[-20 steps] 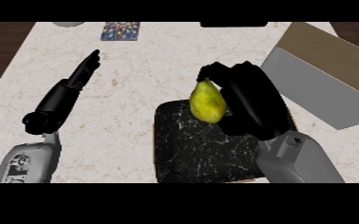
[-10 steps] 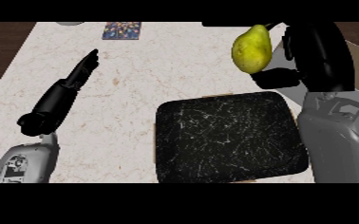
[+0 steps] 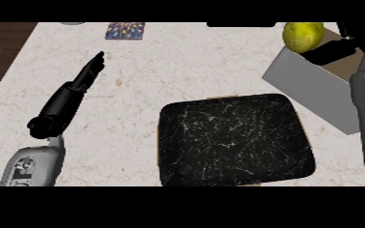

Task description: Pick the pear from the tray and place it in the cardboard box

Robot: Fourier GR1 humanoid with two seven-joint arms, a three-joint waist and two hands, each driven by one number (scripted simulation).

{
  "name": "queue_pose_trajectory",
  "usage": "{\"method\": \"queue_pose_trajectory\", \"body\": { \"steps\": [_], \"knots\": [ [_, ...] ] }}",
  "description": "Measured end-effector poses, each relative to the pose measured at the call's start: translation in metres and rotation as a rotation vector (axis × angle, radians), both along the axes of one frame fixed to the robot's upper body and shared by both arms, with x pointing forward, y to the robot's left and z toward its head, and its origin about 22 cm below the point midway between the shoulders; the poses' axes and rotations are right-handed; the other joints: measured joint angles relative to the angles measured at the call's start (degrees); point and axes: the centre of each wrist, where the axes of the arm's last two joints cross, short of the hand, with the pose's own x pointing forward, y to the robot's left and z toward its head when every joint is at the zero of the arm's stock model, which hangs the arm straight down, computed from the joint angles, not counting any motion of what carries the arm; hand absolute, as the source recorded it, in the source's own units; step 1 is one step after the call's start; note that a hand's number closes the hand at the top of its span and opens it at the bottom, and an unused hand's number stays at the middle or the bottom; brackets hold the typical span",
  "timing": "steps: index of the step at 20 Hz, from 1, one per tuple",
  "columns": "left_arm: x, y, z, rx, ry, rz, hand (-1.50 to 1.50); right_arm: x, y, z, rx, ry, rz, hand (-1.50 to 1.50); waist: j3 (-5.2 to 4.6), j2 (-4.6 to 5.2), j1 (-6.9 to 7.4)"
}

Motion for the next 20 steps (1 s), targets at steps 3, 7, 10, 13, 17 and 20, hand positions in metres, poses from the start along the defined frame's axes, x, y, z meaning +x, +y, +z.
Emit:
{"method": "queue_pose_trajectory", "body": {
  "steps": [3, 7, 10, 13, 17, 20],
  "knots": [
    [0.000, 0.005, 0.000, 0.006, -0.007, -0.003, 0.00, 0.012, -0.024, -0.006, -0.025, 0.143, -0.007, 1.50, -0.01, 0.10, 0.24],
    [0.001, 0.001, 0.002, 0.007, -0.004, -0.014, 0.00, 0.025, -0.059, -0.011, -0.038, 0.279, 0.005, 1.50, 0.02, 0.16, 0.48],
    [0.002, 0.003, 0.005, 0.001, -0.010, -0.014, 0.00, 0.028, -0.081, -0.024, -0.065, 0.378, 0.014, 1.50, -0.01, 0.16, 0.61],
    [0.002, 0.001, 0.005, 0.006, -0.009, -0.014, 0.00, 0.028, -0.100, -0.038, -0.080, 0.475, 0.018, -1.50, 0.01, 0.12, 0.47],
    [0.004, 0.003, 0.004, 0.001, -0.003, -0.014, 0.00, 0.028, -0.120, -0.043, -0.056, 0.550, 0.114, -1.50, 0.00, 0.11, 0.42],
    [-0.001, 0.009, 0.002, 0.002, 0.000, -0.018, 0.00, 0.031, -0.125, -0.041, 0.003, 0.519, 0.197, -1.50, 0.04, 0.10, 0.57]
  ]
}}
